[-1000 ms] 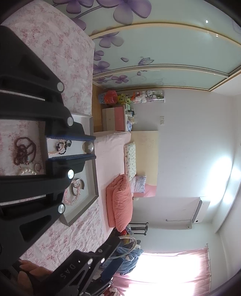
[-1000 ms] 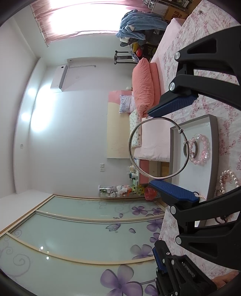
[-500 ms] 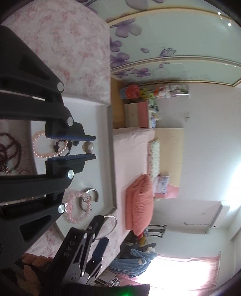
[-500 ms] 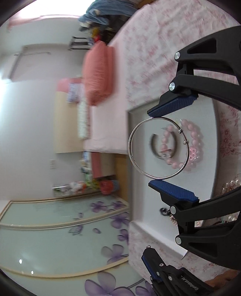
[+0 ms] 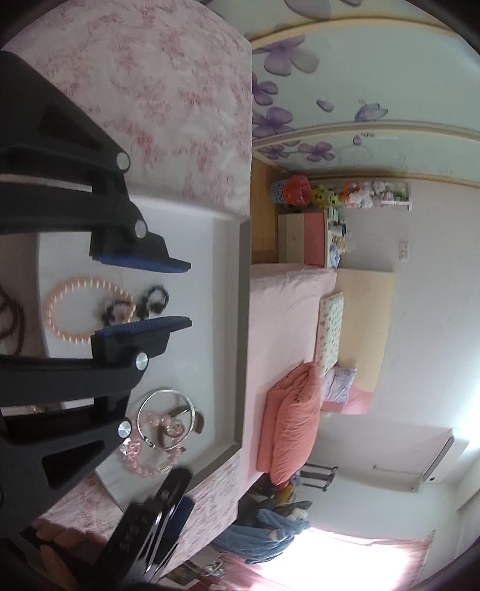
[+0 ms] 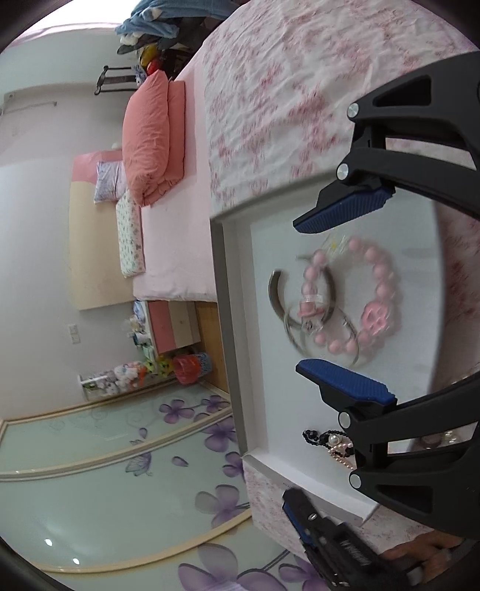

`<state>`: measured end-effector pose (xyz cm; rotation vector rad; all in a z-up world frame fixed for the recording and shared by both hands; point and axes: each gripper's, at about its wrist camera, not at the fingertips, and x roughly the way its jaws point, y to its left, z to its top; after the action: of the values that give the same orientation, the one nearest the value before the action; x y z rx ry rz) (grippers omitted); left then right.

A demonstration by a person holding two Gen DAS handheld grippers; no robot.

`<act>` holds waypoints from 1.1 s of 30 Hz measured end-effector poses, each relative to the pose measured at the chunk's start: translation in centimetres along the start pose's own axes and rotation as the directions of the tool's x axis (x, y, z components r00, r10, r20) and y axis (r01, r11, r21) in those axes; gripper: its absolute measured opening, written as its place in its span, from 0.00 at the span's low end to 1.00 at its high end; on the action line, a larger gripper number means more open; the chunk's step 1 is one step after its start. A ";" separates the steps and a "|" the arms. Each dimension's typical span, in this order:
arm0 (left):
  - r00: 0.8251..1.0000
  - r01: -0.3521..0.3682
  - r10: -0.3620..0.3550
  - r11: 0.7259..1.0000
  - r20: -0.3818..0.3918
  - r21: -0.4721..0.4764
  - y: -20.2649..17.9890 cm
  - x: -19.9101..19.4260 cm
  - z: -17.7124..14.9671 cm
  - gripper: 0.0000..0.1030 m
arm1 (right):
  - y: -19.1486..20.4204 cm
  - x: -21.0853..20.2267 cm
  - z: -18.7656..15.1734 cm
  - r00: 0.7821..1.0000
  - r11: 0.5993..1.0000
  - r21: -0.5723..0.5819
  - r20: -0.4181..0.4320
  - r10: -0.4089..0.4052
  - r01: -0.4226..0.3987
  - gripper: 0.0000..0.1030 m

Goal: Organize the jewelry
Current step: 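Grasp the second pearl earring with the right tool while the left tool moves to the red bead necklace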

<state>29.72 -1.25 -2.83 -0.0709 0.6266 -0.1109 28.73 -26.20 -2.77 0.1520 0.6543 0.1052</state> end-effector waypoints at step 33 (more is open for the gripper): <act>0.993 -0.114 0.111 0.992 -0.039 -0.058 6.4 -10.6 -6.8 0.46 | 10.6 -6.1 -12.2 0.922 0.878 -0.342 -0.309 0.232 -0.335 0.30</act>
<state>17.75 6.16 -2.82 -0.0914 0.6685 0.0158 15.93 -15.40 -6.80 -0.1560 0.8571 0.5478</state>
